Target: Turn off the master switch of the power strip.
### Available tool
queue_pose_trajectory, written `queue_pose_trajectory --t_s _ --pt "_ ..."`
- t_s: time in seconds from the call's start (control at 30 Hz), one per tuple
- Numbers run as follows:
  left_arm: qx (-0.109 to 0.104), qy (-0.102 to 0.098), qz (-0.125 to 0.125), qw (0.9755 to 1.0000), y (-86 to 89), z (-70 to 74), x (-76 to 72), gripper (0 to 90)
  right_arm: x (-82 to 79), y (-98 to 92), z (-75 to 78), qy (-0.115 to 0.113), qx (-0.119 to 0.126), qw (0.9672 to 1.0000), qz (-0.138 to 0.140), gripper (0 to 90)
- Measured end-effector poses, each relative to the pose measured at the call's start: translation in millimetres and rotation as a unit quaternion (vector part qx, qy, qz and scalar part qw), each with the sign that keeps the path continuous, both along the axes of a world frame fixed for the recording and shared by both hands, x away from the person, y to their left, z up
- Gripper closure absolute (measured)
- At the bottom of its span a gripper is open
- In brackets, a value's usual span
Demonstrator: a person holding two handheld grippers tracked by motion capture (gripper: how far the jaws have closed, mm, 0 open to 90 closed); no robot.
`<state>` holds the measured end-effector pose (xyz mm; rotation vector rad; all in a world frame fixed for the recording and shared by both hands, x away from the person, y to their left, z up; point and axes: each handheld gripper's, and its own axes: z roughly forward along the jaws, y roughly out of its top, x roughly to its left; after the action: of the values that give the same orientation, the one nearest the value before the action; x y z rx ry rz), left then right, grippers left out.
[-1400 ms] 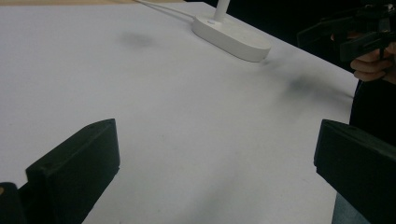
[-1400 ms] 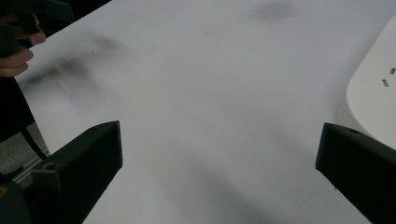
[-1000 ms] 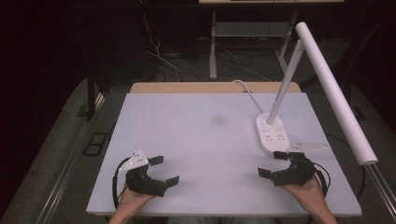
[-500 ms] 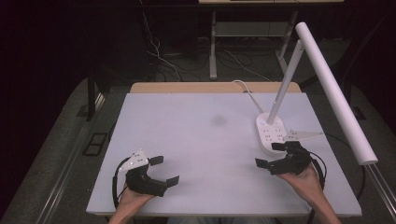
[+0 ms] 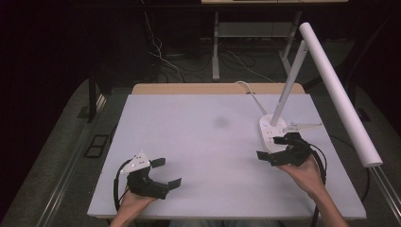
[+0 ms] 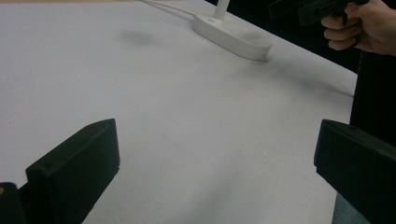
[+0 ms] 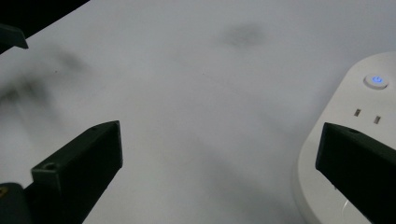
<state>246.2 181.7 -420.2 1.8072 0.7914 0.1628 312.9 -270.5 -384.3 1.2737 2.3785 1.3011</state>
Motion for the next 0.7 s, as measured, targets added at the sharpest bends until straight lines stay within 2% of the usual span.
queue_pose_trajectory --t_s 0.33,0.47,0.7 --pt "0.001 -0.001 0.001 1.0000 1.3 0.1 0.3 0.0 16.0 6.2 1.7 0.003 -0.018 0.9998 -0.006 0.0" --pt "0.002 -0.001 0.003 1.0000 1.8 0.1 0.3 0.0 22.0 11.1 0.0 0.008 -0.034 0.9993 -0.010 0.0" --pt "0.002 -0.002 0.003 1.0000 2.0 0.2 0.3 0.0 31.8 16.4 1.5 0.008 -0.049 0.9987 -0.006 0.0"
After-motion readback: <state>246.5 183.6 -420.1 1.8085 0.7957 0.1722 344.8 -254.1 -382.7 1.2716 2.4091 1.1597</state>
